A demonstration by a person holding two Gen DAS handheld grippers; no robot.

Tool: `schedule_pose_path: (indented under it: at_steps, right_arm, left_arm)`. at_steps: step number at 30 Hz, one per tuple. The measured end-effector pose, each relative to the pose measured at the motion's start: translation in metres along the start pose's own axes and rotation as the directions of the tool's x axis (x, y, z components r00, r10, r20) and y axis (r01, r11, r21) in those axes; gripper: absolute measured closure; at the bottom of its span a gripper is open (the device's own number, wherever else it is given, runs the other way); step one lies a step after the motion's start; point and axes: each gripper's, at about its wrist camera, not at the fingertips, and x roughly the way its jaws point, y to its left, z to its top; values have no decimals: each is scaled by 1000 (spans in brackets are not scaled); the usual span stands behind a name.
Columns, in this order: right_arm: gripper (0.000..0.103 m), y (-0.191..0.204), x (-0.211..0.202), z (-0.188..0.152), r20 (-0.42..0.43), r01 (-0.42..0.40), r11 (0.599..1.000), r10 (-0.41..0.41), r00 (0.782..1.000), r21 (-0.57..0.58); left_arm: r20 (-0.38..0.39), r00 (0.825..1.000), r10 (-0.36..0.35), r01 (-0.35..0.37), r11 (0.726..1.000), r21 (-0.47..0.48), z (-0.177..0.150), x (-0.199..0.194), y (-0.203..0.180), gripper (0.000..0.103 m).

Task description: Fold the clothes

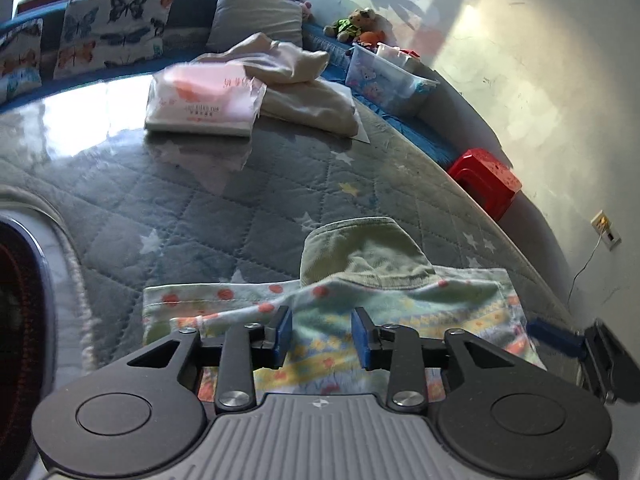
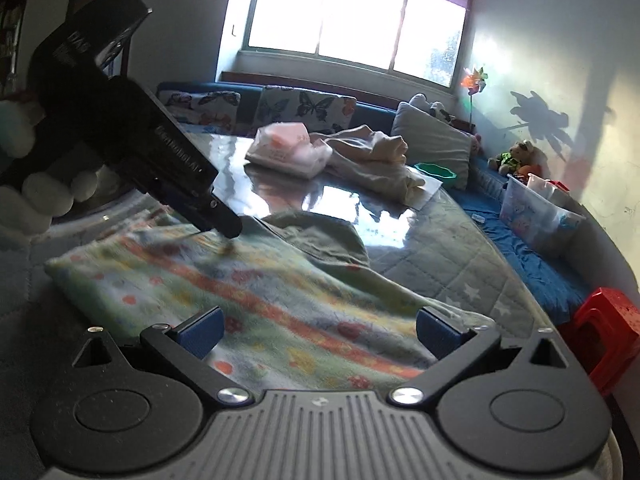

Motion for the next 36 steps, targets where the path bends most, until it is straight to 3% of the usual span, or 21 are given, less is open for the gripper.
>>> schedule_pose_path:
  at_steps: [5,15,22,36]
  right_arm:
    - [0,1,-11,5,5,-8,999,8,1000,44]
    - [0,3,-29,9,-6,69,990,-69,998,119]
    - [0,10,-38,14,12,100,983,-104,995,153]
    - [0,24,-45,17,-5,96,972,-97,995,216]
  left_arm:
    - [45,999,15,-16,999,29,-8,-29,-9,50]
    - [122,985,120,-128,990,65,-30,-74,-19,17]
    - [145,976,163,-176,981,86,-47,-98,-23,3]
    - [124,965,231,-241,968,73,-72,-118,-16,0]
